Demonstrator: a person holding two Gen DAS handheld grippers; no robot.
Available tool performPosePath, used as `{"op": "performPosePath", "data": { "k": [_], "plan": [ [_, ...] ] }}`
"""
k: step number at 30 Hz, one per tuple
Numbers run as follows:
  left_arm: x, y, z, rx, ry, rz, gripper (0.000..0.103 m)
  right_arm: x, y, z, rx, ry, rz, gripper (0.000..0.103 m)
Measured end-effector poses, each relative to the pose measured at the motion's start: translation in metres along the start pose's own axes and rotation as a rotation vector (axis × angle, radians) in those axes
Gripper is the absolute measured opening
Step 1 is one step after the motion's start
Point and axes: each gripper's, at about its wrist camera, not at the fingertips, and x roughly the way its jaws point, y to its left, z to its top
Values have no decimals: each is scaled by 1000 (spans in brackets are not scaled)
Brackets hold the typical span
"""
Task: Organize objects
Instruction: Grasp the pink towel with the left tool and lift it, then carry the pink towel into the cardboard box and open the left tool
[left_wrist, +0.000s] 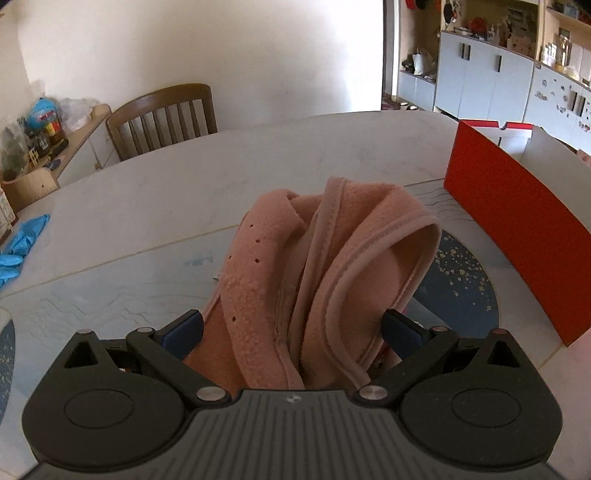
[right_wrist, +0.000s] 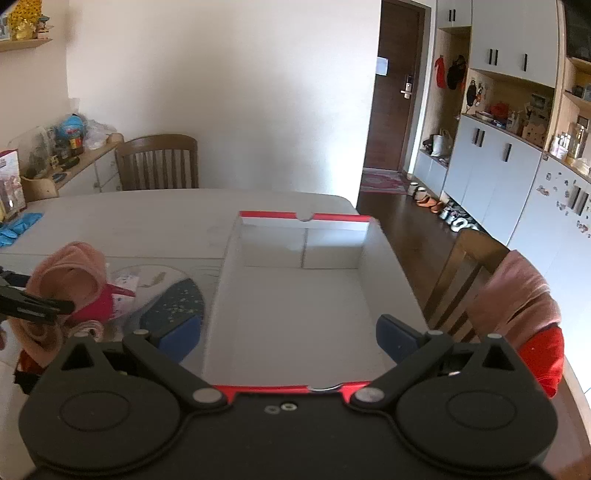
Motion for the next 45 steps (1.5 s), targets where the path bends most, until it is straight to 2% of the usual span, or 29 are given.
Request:
{"op": "performPosePath", "data": {
  "k": [5, 9, 12, 14, 19, 24, 25, 30, 32, 33, 35, 36, 38, 39, 45],
  "plan": [
    [1, 8, 1, -40, 8, -17, 100, 18, -23, 0, -6, 12, -55, 101],
    [0, 10, 4, -78, 20, -30, 82, 37, -48, 2, -13, 37, -99, 101],
    [-3, 6, 6, -96, 18, -32, 65, 54, -66, 3, -7, 68, -98, 97],
    [-6, 1, 8, -92, 13, -17, 60, 63, -76, 3, -10, 84, -94, 93],
    [-12, -4, 11, -128, 6, 8, 32, 82, -91, 3, -20, 117, -84, 82],
    [-19, -10, 14, -143, 5, 55, 18, 95, -108, 1, -9, 161, -44, 71],
    [-20, -10, 14, -147, 3, 63, 16, 98, -110, 1, -8, 168, -35, 65],
    [-33, -15, 15, -183, -16, 89, 12, 109, -118, -2, -11, 209, 2, 44],
    [-39, -18, 17, -192, -23, 97, 12, 112, -121, -3, -8, 226, 25, 31],
    [-42, -20, 17, -197, -27, 99, 12, 113, -121, -4, -8, 232, 35, 30],
    [-50, -23, 19, -213, -37, 99, 11, 114, -123, -5, -12, 245, 46, 17],
    [-54, -24, 20, -222, -45, 98, 11, 115, -124, -6, -11, 249, 50, 16],
    [-62, -26, 22, -238, -61, 90, 11, 116, -126, -7, -7, 248, 51, 5],
    [-67, -28, 25, -241, -69, 82, 11, 116, -128, -7, -5, 248, 45, 2],
    [-89, -47, 41, -257, -103, 31, 11, 116, -137, -8, 24, 259, 77, 2]
  ]
}}
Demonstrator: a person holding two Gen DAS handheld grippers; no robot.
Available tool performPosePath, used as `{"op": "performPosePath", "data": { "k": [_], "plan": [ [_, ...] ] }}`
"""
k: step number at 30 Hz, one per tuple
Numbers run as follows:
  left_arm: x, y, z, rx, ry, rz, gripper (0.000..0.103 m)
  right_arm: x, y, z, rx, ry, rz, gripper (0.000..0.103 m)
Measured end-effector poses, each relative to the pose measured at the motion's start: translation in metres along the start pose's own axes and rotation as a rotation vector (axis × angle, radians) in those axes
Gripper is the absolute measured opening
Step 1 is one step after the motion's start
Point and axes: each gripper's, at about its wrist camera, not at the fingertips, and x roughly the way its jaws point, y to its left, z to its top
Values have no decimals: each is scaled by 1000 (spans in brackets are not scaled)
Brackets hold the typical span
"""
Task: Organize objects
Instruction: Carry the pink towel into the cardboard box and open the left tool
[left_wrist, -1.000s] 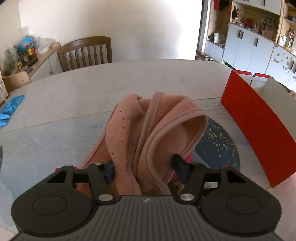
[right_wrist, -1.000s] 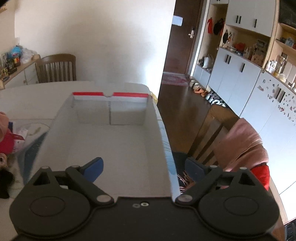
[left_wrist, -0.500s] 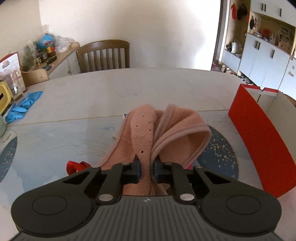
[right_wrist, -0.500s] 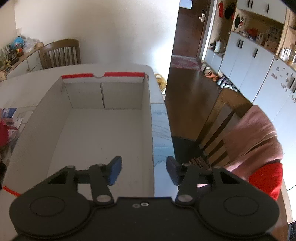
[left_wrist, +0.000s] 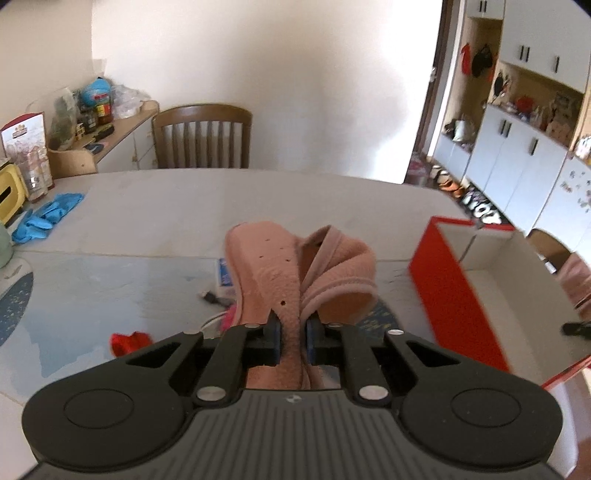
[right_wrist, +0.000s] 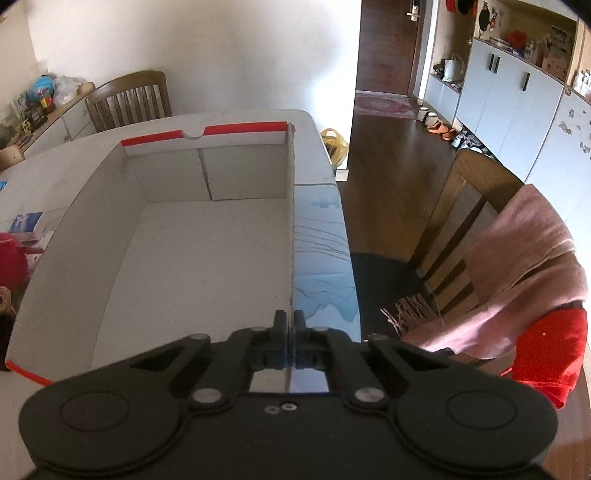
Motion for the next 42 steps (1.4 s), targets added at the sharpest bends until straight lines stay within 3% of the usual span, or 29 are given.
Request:
{"op": "performPosePath", "data": {
  "k": [10, 24, 32, 42],
  "plan": [
    [-22, -48, 36, 12, -65, -134, 11, 1, -3, 2, -7, 16, 23, 2],
    [-41, -155, 109, 182, -158, -370, 11, 3, -7, 2, -5, 20, 42, 3],
    [-1, -222, 117, 278, -111, -457, 11, 4, -9, 3, 0, 27, 52, 3],
    [84, -265, 91, 351, 8, -432, 11, 5, -10, 3, -5, 31, 62, 4]
  ]
}}
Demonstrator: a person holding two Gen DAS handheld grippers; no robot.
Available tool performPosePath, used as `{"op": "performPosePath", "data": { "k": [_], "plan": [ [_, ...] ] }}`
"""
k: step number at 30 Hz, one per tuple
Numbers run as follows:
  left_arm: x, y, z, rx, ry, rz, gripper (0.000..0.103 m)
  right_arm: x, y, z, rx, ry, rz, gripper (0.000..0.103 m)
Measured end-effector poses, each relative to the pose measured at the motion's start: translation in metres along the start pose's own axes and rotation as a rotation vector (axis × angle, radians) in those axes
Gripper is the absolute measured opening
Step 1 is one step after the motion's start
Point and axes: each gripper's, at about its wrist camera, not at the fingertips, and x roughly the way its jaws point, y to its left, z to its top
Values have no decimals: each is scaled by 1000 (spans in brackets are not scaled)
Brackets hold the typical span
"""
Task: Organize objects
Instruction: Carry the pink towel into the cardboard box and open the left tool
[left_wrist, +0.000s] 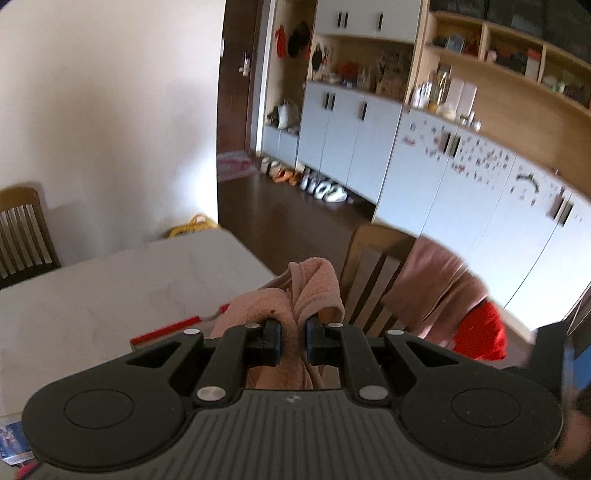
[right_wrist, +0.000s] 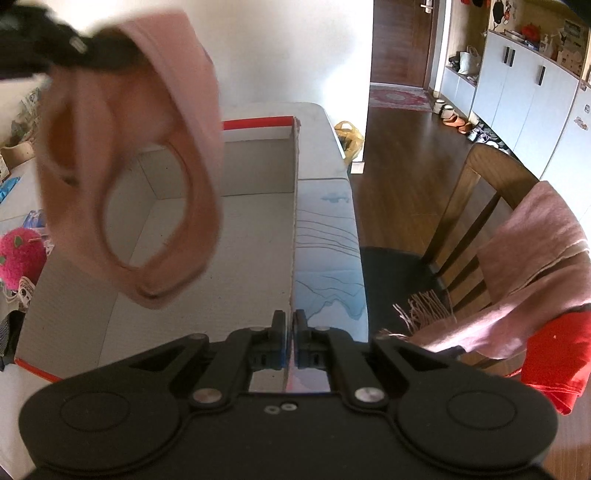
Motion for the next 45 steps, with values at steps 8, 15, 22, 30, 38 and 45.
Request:
{"op": "performPosePath", "data": {
  "k": [8, 15, 22, 30, 38, 45],
  "plan": [
    [60, 11, -24, 20, 126, 69, 11, 3, -1, 1, -17, 4, 6, 3],
    [100, 24, -43, 6, 270, 103, 11, 6, -4, 3, -13, 12, 18, 4],
    [126, 30, -63, -6, 394, 121, 12, 7, -4, 3, -15, 22, 18, 4],
    [131, 31, -73, -9, 449, 160, 47, 5, -1, 2, -17, 30, 22, 5],
    [108, 32, -71, -30, 401, 157, 75, 3, -2, 1, -8, 34, 33, 5],
    [74, 24, -71, -40, 353, 145, 75, 2, -1, 1, -15, 39, 28, 5]
  ]
}}
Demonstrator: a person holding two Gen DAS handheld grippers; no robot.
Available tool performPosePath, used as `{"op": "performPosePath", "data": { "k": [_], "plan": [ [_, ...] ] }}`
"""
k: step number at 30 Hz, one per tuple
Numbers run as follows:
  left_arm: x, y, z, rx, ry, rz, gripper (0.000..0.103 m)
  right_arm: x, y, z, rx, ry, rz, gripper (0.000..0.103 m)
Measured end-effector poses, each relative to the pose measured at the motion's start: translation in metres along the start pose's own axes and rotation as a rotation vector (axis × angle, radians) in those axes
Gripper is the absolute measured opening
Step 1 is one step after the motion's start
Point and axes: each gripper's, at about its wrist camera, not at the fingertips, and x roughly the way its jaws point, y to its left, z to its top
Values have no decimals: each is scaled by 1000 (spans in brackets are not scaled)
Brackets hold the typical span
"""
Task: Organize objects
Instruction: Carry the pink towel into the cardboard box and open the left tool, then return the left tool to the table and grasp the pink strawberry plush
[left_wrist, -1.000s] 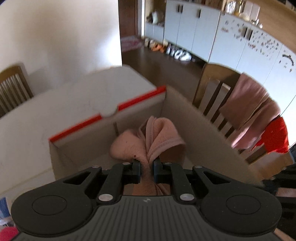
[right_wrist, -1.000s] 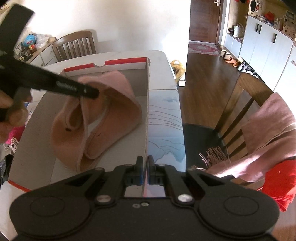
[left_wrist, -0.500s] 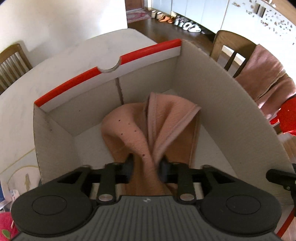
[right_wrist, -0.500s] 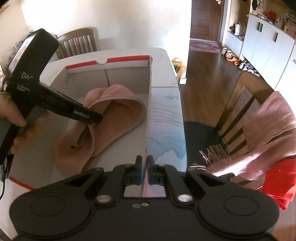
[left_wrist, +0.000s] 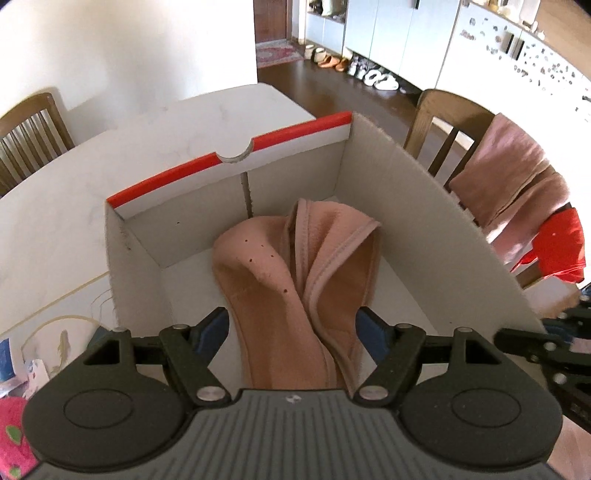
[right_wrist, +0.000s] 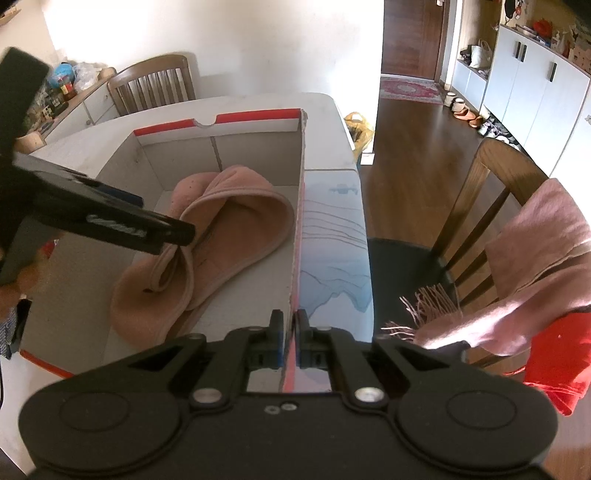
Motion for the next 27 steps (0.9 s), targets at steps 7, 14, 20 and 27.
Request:
{"op": "performPosePath", "data": {
  "k": [7, 14, 20, 27],
  "plan": [
    [-44, 1, -9, -23, -93, -26, 75, -1, 1, 0, 13, 3, -7, 5],
    [-91, 18, -28, -51, -179, -41, 77, -3, 9, -1, 20, 8, -27, 5],
    [-114, 43, -48, -74, -215, -26, 86, -2, 14, -3, -1, 12, -49, 5],
    [-134, 89, -82, -126, -241, 24, 96, 1, 17, -3, 11, 17, -77, 4]
  ]
}}
